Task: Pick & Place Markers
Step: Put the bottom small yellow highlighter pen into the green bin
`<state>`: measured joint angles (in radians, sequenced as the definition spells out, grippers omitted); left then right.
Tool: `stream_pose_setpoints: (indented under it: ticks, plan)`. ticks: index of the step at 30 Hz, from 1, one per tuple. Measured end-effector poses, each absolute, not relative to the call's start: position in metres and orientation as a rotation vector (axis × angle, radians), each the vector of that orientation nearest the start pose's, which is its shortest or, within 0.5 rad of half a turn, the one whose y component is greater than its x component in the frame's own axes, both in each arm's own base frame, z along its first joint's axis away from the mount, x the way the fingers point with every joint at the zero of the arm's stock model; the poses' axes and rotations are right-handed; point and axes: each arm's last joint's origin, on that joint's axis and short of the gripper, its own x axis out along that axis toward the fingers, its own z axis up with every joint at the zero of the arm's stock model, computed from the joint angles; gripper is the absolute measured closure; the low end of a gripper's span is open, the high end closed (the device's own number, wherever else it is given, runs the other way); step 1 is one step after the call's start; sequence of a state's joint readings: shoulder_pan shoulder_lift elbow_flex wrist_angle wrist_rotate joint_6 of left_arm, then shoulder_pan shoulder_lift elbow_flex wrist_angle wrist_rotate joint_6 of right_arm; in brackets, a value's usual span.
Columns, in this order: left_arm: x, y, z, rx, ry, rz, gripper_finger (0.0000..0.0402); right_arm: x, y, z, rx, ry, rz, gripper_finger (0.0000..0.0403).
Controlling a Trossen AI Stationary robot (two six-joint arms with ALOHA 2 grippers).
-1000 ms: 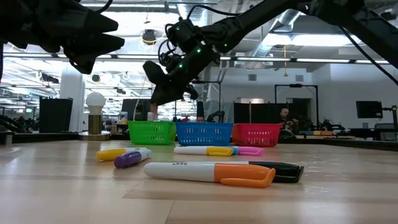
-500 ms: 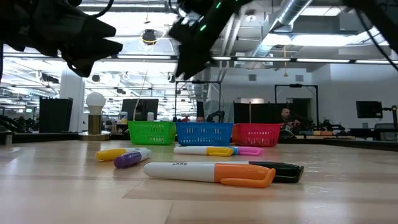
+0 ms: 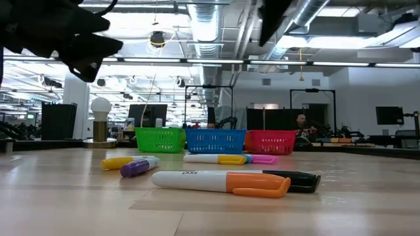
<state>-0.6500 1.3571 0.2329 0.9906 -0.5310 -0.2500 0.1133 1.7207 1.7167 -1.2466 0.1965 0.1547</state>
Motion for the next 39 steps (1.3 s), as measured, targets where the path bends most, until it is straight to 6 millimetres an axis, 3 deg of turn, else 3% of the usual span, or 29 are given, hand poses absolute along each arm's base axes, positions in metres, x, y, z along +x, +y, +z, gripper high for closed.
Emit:
stream_pose_setpoints:
  ticks: [5, 9, 15, 19, 23, 28, 39]
  plan:
    - [0.182, -0.119, 0.148, -0.225, 0.200, -0.087, 0.0234, 0.303, 0.068, 0.302, -0.129, 1.171, -0.224, 0.0275]
    - [0.191, -0.118, 0.146, -0.220, 0.301, -0.005, 0.0234, 0.279, 0.088, 0.261, -0.156, 1.056, -0.335, 0.0280]
    - [0.209, -0.121, 0.154, -0.227, 0.427, 0.109, 0.0234, 0.253, 0.105, 0.202, -0.060, 0.837, -0.506, 0.0280]
    - [0.227, -0.125, 0.147, -0.233, 0.525, 0.195, 0.0238, 0.243, 0.111, 0.178, 0.036, 0.697, -0.560, 0.0282]
    - [0.254, -0.133, 0.131, -0.252, 0.671, 0.236, 0.0251, 0.238, 0.116, 0.170, 0.068, 0.595, -0.574, 0.0284]
    - [0.273, -0.141, 0.113, -0.259, 0.826, 0.300, 0.0271, 0.239, 0.122, 0.172, 0.073, 0.548, -0.555, 0.0285]
    - [0.276, -0.135, 0.128, -0.331, 0.799, 0.349, 0.0297, 0.236, 0.137, 0.175, 0.048, 0.522, -0.472, 0.0285]
